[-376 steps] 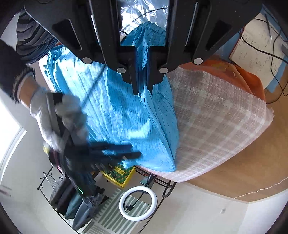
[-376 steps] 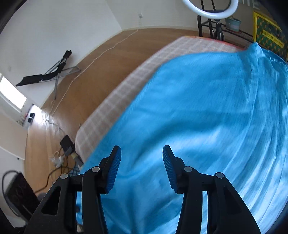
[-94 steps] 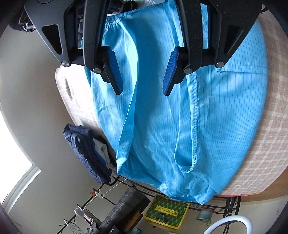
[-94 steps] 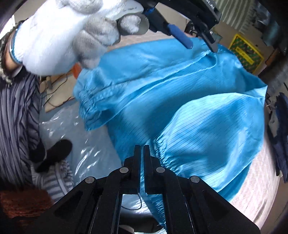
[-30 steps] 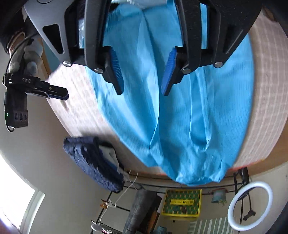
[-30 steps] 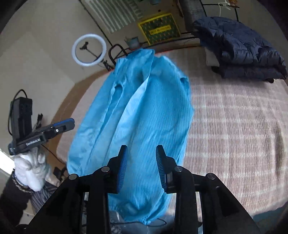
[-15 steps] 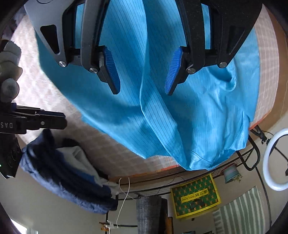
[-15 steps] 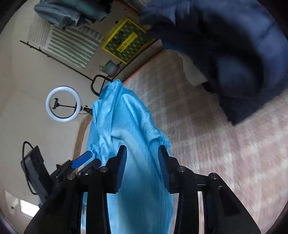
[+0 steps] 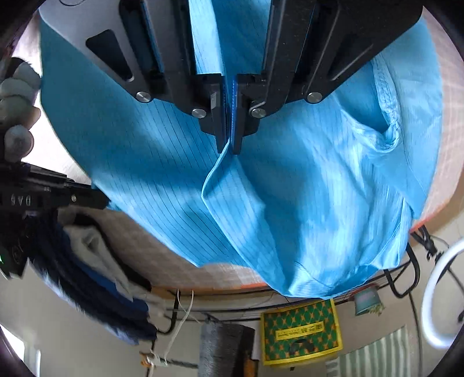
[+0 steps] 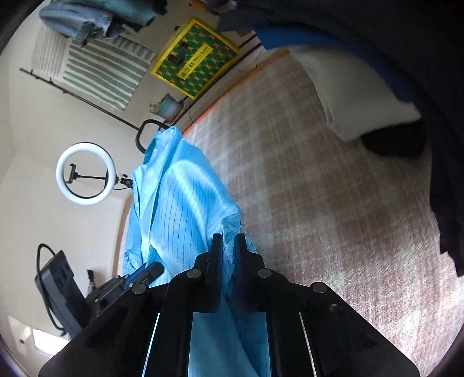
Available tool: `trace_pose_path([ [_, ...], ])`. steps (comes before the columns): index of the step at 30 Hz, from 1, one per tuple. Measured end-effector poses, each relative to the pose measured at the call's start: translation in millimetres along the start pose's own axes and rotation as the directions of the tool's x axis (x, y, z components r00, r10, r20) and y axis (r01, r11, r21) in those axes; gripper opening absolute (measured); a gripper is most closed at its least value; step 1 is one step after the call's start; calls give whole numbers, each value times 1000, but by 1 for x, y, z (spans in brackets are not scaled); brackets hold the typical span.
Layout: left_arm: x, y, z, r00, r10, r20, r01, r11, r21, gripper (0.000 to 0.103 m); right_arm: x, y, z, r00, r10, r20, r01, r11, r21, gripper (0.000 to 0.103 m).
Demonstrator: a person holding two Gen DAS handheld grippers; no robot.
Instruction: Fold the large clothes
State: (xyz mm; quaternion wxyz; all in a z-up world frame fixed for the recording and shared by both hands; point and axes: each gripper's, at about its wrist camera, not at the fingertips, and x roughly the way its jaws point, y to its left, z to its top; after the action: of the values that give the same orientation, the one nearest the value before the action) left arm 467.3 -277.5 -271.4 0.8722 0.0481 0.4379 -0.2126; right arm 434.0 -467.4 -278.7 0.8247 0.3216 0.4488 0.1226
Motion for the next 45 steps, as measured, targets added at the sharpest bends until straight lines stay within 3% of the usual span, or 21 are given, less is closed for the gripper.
trace_pose_path([
  [4, -13, 30, 0, 995, -92, 38, 96, 984, -147, 0, -27, 20, 6, 994, -21, 103, 33, 994, -109, 3],
  [7, -1, 54, -5, 987, -158, -12, 150, 954, -259, 0, -43, 13, 21, 983, -66, 174, 81, 994, -79, 0],
  [10, 16, 66, -10, 982, -164, -93, 127, 941, -314, 2, -50, 4, 34, 972, -121, 202, 136, 989, -63, 0],
  [12, 13, 66, -9, 984, -159, -77, 129, 945, -300, 13, -48, 4, 34, 978, -128, 167, 143, 986, -85, 0],
  [13, 11, 65, -7, 987, -144, -72, 118, 952, -282, 28, -46, 3, 31, 987, -103, 126, 115, 989, -94, 1],
  [15, 6, 61, -2, 992, -113, -49, 97, 965, -244, 46, -39, 1, 20, 998, -62, 30, 64, 994, -92, 14],
  [16, 5, 61, 0, 994, -105, -41, 93, 968, -233, 46, -37, 2, 14, 999, -45, 5, 45, 993, -105, 26],
  [18, 6, 60, 7, 995, -94, -38, 83, 972, -222, 46, -31, 3, 4, 997, -72, -29, 68, 989, -133, 35],
  [21, 13, 62, 15, 995, -92, -40, 80, 969, -233, 46, -19, -6, -1, 994, -77, -73, 70, 993, -91, 35],
  [24, 17, 61, 19, 996, -83, -42, 70, 968, -239, 46, -11, -14, 4, 995, -82, -63, 78, 995, -59, 37],
  [25, 17, 60, 20, 996, -82, -41, 70, 968, -242, 46, -8, -12, 6, 996, -63, -58, 60, 997, -56, 34],
  [26, 18, 60, 20, 995, -95, -37, 83, 966, -246, 45, -8, -11, 6, 997, -47, -55, 44, 997, -56, 18],
  [27, 18, 61, 20, 994, -106, -34, 94, 964, -247, 27, -8, -7, 7, 998, -31, -53, 27, 997, -68, 8],
  [28, 17, 60, 20, 993, -116, -35, 104, 964, -245, 3, -10, -2, 8, 998, -39, -45, 34, 995, -97, 3],
  [31, 16, 64, 22, 985, -171, -19, 160, 952, -262, 3, -23, 19, 16, 987, -152, 43, 157, 965, -209, 2],
  [33, 16, 70, 25, 982, -190, 4, 183, 939, -291, 2, -29, 24, 25, 972, -211, 100, 228, 948, -222, 2],
  [36, 25, 79, 29, 988, -155, 3, 148, 934, -325, 2, -26, 19, 40, 948, -283, 145, 309, 928, -208, 0],
  [39, 44, 90, 27, 982, -180, -60, 143, 912, -385, 2, -18, 9, 46, 919, -362, 156, 388, 901, -192, 0],
  [43, 32, 86, 27, 992, -128, -23, 113, 937, -330, 2, -29, 8, 40, 967, -232, 102, 248, 949, -195, 2],
  [45, 31, 86, 27, 992, -126, -27, 110, 940, -323, 3, -42, 6, 31, 986, -156, 65, 165, 971, -174, 21],
])
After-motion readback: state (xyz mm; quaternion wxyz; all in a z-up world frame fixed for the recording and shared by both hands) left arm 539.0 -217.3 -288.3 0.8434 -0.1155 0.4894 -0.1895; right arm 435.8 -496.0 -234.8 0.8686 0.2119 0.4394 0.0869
